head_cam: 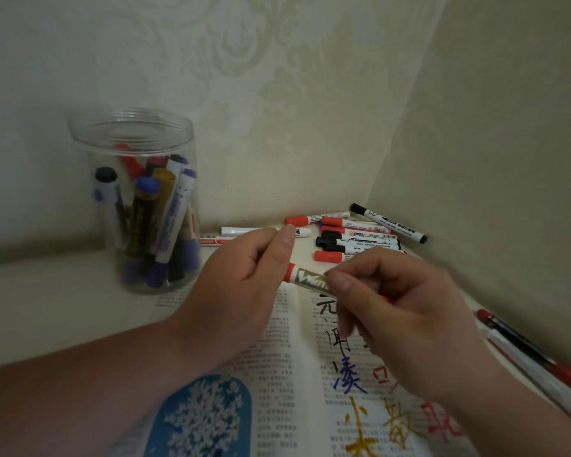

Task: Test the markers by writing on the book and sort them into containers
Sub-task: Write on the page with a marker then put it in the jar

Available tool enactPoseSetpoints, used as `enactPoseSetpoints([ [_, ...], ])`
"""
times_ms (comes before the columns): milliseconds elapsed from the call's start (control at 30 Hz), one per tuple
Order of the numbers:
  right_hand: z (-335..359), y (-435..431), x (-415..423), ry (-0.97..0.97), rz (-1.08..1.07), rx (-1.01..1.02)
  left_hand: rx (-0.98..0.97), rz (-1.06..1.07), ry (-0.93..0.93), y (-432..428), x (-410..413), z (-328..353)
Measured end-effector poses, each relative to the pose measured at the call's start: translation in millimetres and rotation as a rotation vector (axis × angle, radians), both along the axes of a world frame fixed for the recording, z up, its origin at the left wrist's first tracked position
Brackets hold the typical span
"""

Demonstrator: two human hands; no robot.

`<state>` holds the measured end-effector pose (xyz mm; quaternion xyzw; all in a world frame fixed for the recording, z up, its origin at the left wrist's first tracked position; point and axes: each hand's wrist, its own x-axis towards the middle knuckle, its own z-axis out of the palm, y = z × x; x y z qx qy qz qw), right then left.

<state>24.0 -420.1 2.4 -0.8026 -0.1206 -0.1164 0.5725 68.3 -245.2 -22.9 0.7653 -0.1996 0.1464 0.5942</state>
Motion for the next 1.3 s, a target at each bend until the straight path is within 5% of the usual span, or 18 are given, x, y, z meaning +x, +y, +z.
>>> enactPoseSetpoints([
  [167, -3.3, -9.8, 18.5, 0.359, -0.084, 0.283, -0.067, -0.007, 0.129, -3.5, 10.9, -13.1],
  [300, -8.1, -21.7, 31.2, 0.251, -0.189, 0.554, -0.190, -0.034, 0.135, -5.1, 22.5, -19.0],
  [633, 26.7, 10.4, 35.6, -0.221, -0.332, 0.379, -0.625, 0.069, 0.440, -2.2, 34.7, -11.3],
  [767, 70.5, 43.1, 52.3, -0.442, -0.243, 0.383, -0.551, 0.039, 0.459, -1.2, 31.7, -10.4],
  [900, 101.6, 82.8, 72.2, -0.613, -0.179, 0.145, -0.418, 0.022, 0.505, 0.9, 29.8, -10.5],
  [1300, 87.8, 148.1, 106.0, -0.495, 0.037, -0.377, -0.338, 0.056, 0.567, 4.5, 28.2, -3.5],
])
